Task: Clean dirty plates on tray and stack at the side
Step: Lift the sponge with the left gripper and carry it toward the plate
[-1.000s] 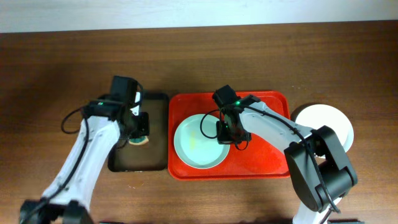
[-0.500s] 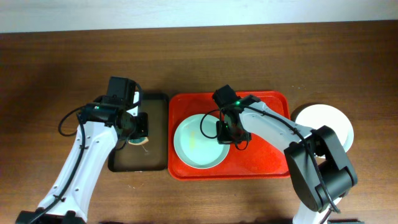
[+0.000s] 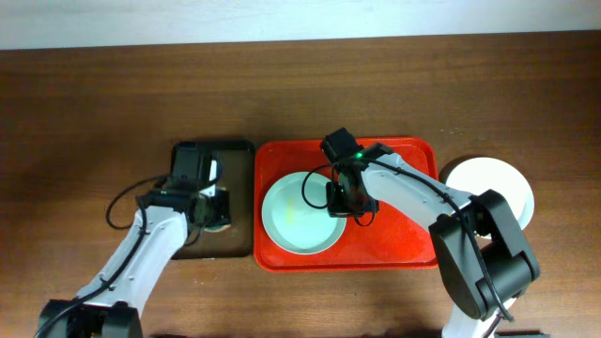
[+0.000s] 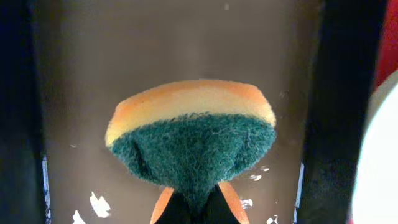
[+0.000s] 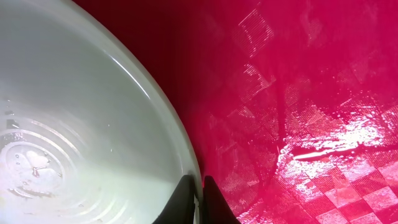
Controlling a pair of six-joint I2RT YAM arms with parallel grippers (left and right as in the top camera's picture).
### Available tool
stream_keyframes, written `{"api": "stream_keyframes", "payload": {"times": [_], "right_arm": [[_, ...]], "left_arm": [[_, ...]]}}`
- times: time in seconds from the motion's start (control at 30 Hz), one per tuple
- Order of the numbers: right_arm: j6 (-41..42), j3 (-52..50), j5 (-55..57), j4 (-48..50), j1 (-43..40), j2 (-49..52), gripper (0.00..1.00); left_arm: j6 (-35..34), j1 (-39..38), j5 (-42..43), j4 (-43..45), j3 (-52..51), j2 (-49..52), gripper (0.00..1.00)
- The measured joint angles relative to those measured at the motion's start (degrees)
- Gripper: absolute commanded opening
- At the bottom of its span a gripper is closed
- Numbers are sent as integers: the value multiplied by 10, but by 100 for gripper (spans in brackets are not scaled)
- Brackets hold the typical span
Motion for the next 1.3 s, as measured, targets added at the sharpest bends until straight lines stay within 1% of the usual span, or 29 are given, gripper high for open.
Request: {"api": "stream_keyframes", "payload": {"times": [0.2, 0.53, 0.7, 0.9, 0.97, 1.1, 1.17, 1.3], "right_arm": [[0, 0, 0, 0, 0, 0, 4], [0, 0, 0, 0, 0, 0, 4], [0, 0, 0, 1, 0, 0, 4], [0, 0, 0, 1, 0, 0, 4], [0, 0, 0, 1, 0, 0, 4], [0, 0, 0, 3, 0, 0, 4], [0, 0, 0, 3, 0, 0, 4], [0, 0, 0, 3, 0, 0, 4]], "left_arm": [[0, 0, 0, 94, -54, 0, 0], [0, 0, 0, 103, -75, 0, 0], [0, 0, 5, 7, -45, 0, 0], [0, 0, 6, -4, -26, 0, 0], [0, 0, 7, -35, 3, 11, 0], [0, 7, 9, -172, 170, 120, 0], [0, 8, 8, -202, 237, 185, 0], [0, 8, 9, -200, 252, 269, 0]]}}
